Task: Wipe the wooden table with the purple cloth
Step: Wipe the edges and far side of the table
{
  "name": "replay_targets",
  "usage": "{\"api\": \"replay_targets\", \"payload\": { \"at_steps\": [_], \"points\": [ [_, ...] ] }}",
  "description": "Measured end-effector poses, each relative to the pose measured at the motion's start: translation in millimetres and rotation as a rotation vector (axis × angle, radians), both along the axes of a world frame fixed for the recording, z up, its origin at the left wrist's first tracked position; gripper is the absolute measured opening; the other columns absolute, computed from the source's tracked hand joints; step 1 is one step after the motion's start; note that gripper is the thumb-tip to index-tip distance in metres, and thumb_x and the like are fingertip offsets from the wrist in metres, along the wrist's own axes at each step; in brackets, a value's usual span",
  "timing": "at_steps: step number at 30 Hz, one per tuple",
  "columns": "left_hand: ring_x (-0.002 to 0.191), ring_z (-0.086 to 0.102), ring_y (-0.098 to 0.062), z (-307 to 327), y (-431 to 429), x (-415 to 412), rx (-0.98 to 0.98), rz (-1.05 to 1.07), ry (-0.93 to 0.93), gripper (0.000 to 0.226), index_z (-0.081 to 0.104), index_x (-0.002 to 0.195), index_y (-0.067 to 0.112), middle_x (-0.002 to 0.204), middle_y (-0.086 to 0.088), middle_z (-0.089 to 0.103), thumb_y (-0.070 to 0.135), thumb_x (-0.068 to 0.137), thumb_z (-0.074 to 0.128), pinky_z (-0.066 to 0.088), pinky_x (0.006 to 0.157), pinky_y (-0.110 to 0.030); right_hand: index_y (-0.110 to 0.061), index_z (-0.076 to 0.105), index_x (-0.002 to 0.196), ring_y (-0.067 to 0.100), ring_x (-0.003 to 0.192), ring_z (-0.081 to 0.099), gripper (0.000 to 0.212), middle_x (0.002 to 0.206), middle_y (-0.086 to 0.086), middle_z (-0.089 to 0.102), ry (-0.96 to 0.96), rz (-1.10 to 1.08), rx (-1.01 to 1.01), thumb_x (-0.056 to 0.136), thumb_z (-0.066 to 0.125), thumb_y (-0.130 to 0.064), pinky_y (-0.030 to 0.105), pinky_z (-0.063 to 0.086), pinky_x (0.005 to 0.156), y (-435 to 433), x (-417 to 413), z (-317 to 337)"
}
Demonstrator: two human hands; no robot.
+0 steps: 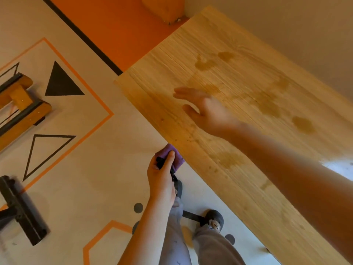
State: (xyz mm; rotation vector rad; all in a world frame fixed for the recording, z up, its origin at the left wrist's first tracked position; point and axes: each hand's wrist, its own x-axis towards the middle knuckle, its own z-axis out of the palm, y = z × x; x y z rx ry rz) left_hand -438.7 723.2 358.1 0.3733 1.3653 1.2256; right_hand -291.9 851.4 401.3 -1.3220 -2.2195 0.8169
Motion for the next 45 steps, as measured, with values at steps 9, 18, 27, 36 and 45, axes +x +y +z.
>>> {"api": "replay_targets", "payload": {
  "at_steps": [9,18,27,36,45],
  "points": [
    [0.062,0.036,-0.018,-1.4,-20.3,19.9,0.068,-0.068,0.055,0.029,0.048,0.069,0.011,0.063,-0.004,0.042,0.008,0.098,0.047,0.042,0.065,-0.023,-0.007,0.048,0.136,0.020,0.140,0.030,0.047,0.146,0.008,0.041,-0.198,0.084,0.147,0.089,0.055,-0.008,0.041,0.034,0.110,-221.2,57.4,-44.2],
    [0.076,0.062,-0.013,-0.8,-66.9,48.7,-0.134,-0.023,0.029,0.004,0.061,0.089,0.007,0.073,0.000,0.065,0.010,0.091,0.062,0.051,0.070,-0.025,-0.006,0.049,0.135,0.019,0.139,0.032,0.041,0.144,0.007,0.044,-0.139,0.044,0.128,0.094,0.046,-0.008,0.039,0.029,0.113,-226.0,59.6,-51.0],
    [0.069,0.047,-0.018,5.9,-23.8,20.1,-0.024,-0.111,0.162,0.028,0.057,0.066,0.018,0.065,-0.001,0.052,0.013,0.094,0.056,0.046,0.081,-0.033,-0.009,0.047,0.136,0.019,0.139,0.031,0.045,0.145,0.007,0.043,-0.168,0.042,0.139,0.092,0.048,-0.017,0.038,0.028,0.114,-227.7,56.1,-55.7],
    [0.105,0.066,-0.026,2.4,-96.9,56.7,-0.268,-0.222,0.047,0.028,0.062,0.110,0.011,0.107,-0.012,0.070,0.018,0.083,0.069,0.050,0.092,-0.038,0.003,0.066,0.102,0.025,0.130,0.045,0.020,0.126,0.015,0.060,0.006,-0.053,0.145,0.090,0.049,0.002,0.041,0.041,0.104,-231.0,62.4,-42.5],
    [0.086,0.067,-0.017,7.0,-85.1,37.8,-0.327,-0.441,0.064,0.026,0.061,0.110,-0.004,0.088,-0.009,0.068,0.009,0.087,0.064,0.052,0.070,-0.024,-0.021,0.063,0.100,0.003,0.095,0.061,0.011,0.097,-0.012,0.065,0.457,-0.999,-0.327,0.092,0.057,-0.018,0.017,0.048,0.077,-319.0,13.7,-3.1]
  ]
}}
